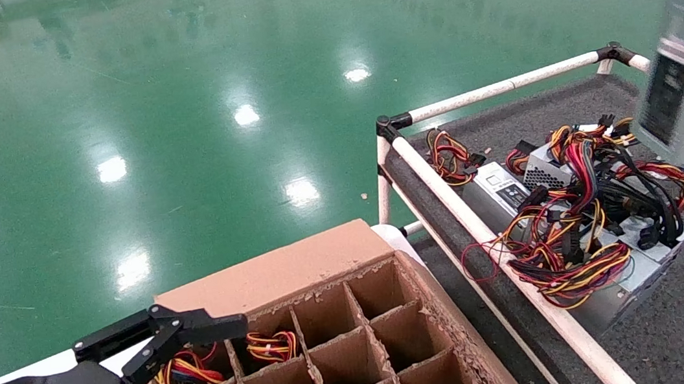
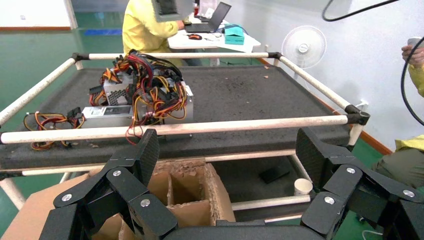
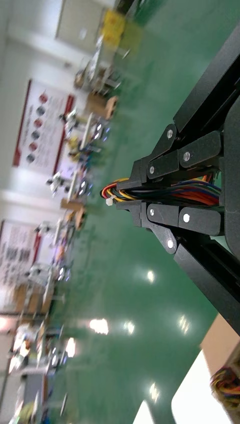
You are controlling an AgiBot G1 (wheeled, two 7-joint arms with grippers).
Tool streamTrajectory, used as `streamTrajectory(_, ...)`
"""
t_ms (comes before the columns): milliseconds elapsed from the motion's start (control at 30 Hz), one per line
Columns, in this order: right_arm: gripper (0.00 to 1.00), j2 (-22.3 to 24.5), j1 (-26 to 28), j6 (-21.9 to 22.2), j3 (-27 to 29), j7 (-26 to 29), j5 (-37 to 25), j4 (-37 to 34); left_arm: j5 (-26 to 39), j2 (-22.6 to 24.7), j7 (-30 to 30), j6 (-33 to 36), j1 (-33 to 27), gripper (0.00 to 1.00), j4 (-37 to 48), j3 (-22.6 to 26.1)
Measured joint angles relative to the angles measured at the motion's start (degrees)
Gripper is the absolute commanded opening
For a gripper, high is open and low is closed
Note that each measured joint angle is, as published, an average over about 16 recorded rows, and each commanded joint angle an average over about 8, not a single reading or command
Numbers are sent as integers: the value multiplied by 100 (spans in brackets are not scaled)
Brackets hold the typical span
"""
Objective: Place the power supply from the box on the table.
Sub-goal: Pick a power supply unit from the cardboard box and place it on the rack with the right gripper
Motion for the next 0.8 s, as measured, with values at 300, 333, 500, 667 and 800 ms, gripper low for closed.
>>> streamTrajectory(300,0,799,-179,50,-276,-183,94,-262,-1,0,1,0,0,100,0,1)
streamTrajectory(333,0,859,-201,60,-303,-218,91,-320,-1,0,1,0,0,100,0,1)
streamTrajectory(500,0,1043,-303,125,-425,-422,25,-672,-1,-1,1,-1,0,100,0,2)
streamTrajectory(667,0,1055,-417,204,-546,-684,-118,-1115,-2,-1,1,-1,-1,100,0,2)
streamTrajectory(800,0,964,-551,255,-644,-920,-248,-1503,-2,-1,1,-1,-1,100,0,3)
